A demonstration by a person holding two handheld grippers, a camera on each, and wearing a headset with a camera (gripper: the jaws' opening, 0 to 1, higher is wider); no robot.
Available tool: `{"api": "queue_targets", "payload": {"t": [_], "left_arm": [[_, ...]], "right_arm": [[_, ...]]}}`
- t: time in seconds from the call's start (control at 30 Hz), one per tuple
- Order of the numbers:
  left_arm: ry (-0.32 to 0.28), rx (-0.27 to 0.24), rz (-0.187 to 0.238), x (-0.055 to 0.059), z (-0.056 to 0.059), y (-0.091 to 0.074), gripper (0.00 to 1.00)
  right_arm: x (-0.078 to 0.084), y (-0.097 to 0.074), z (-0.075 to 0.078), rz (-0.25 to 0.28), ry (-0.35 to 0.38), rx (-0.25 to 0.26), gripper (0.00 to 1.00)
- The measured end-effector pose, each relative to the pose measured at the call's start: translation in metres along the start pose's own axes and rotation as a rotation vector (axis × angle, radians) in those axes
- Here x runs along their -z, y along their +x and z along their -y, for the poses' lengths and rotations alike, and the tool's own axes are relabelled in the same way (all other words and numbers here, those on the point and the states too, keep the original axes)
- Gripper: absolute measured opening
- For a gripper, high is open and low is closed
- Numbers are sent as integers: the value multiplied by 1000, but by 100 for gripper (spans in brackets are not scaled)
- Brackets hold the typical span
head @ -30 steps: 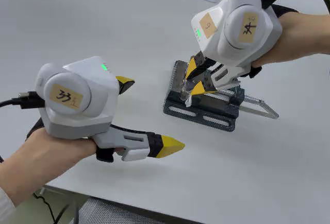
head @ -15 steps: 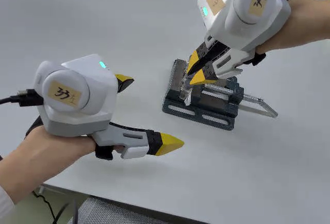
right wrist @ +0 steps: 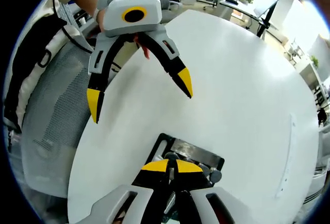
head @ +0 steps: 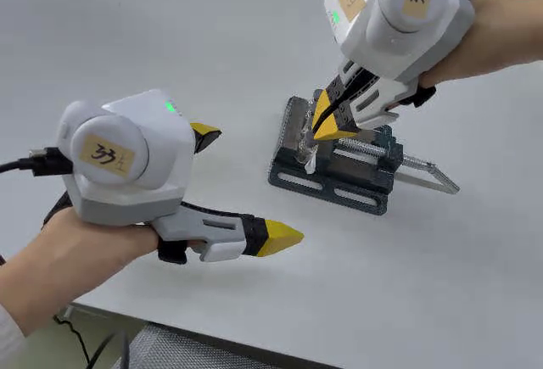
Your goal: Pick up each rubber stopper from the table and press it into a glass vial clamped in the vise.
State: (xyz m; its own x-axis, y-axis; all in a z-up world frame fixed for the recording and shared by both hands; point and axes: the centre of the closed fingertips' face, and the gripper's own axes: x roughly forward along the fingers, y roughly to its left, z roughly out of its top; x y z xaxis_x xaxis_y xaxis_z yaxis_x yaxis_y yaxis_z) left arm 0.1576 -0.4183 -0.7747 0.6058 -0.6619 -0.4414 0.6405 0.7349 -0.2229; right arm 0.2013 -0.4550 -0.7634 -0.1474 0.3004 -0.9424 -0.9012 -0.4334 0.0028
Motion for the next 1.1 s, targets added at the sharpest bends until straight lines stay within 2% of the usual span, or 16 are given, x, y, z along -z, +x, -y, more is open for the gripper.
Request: {"api": "queue_targets", "payload": {"t": [0.3, 0.9, 1.1], "left_arm": [[-5, 4, -5, 2, 1, 0, 95], [-3, 9, -7, 1, 1, 1, 94], [-5, 9, -7, 1, 1, 1, 94]], "right_arm": [[0, 3, -1, -11, -19, -7, 0], [2, 3, 2, -40, 17, -47, 0], [4, 2, 3, -51, 5, -35, 1]]}}
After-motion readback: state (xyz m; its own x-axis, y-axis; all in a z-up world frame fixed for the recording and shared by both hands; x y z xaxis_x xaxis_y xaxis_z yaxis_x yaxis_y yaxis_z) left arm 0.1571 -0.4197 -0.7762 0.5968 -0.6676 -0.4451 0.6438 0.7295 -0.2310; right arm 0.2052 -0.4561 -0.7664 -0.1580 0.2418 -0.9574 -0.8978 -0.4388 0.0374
